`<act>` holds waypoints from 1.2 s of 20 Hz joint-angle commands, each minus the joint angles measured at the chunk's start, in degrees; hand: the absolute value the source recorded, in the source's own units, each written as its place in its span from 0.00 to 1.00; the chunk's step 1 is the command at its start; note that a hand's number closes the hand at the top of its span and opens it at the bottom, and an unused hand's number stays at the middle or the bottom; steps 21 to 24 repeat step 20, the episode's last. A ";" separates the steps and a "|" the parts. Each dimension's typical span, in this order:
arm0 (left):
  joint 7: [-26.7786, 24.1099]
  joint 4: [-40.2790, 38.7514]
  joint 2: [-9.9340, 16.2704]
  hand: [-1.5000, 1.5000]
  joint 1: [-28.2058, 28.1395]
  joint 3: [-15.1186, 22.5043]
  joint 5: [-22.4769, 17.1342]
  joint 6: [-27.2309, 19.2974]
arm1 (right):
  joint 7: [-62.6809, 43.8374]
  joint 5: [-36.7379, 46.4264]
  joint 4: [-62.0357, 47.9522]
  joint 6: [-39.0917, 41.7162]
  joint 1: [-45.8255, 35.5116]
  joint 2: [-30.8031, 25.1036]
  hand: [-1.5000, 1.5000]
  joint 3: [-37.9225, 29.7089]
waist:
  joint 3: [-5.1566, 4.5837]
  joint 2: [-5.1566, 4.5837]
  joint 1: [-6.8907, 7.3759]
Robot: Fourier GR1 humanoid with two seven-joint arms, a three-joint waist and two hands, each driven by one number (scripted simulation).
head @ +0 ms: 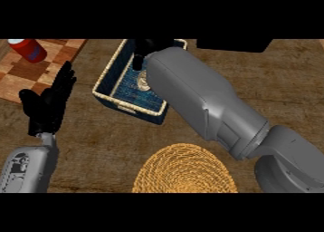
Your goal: Pick the cupcake from the placemat and place it in the basket
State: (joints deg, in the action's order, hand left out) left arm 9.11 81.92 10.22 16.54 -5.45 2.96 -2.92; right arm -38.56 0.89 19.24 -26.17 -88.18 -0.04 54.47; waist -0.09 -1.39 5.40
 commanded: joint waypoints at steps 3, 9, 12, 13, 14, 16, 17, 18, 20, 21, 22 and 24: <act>-0.55 -1.22 2.17 0.50 -0.68 -2.94 -1.53 0.93 | 0.68 -4.45 -0.38 -9.04 -3.11 0.04 0.00 -8.66 | 0.03 0.58 -2.29; -1.31 0.61 0.87 0.50 -4.48 -1.90 0.23 -0.86 | 2.50 -7.17 1.59 -16.96 0.28 -0.63 0.00 -15.03 | 0.10 1.31 -4.51; 0.18 1.16 2.38 0.50 -4.43 -3.55 -1.85 0.92 | 6.02 -8.42 6.19 -15.86 5.28 -4.21 0.00 -17.57 | 0.14 1.68 -5.51; 1.18 5.01 -1.04 0.50 -5.35 -0.10 1.46 -2.89 | 8.00 -8.16 5.13 -16.13 6.45 -4.17 0.00 -18.35 | 0.14 1.49 -4.85; -1.83 1.55 0.84 0.50 -6.09 -2.98 -0.70 -0.79 | 7.76 -8.98 9.25 -11.89 7.71 -7.56 0.00 -18.88 | 0.13 1.70 -5.82; -1.71 -0.94 0.62 0.50 -4.30 -3.04 -0.09 -1.41 | 6.12 -6.62 13.96 -12.49 11.49 -7.84 0.00 -17.15 | 0.11 1.80 -6.47; 1.22 0.38 3.53 0.50 -2.63 -5.23 -2.30 0.64 | 11.89 -8.19 14.88 -11.73 14.91 -10.24 0.00 -19.12 | 0.14 1.64 -6.21; -2.04 1.68 1.59 0.50 -6.96 -3.73 -1.10 -0.12 | 11.88 -8.61 18.38 -11.00 16.13 -11.76 0.00 -19.82 | 0.13 1.82 -6.25; -0.82 0.50 1.19 0.50 -4.89 -3.84 -0.64 -1.31 | 10.49 -7.30 24.79 -10.19 19.62 -13.39 0.00 -18.64 | 0.12 1.92 -6.83; -0.82 0.50 1.19 0.50 -4.89 -3.84 -0.64 -1.31 | 10.49 -7.30 24.79 -10.19 19.62 -13.39 0.00 -18.64 | 0.12 1.92 -6.83; -0.82 0.50 1.19 0.50 -4.89 -3.84 -0.64 -1.31 | 10.49 -7.30 24.79 -10.19 19.62 -13.39 0.00 -18.64 | 0.12 1.92 -6.83; -0.82 0.50 1.19 0.50 -4.89 -3.84 -0.64 -1.31 | 10.49 -7.30 24.79 -10.19 19.62 -13.39 0.00 -18.64 | 0.12 1.92 -6.83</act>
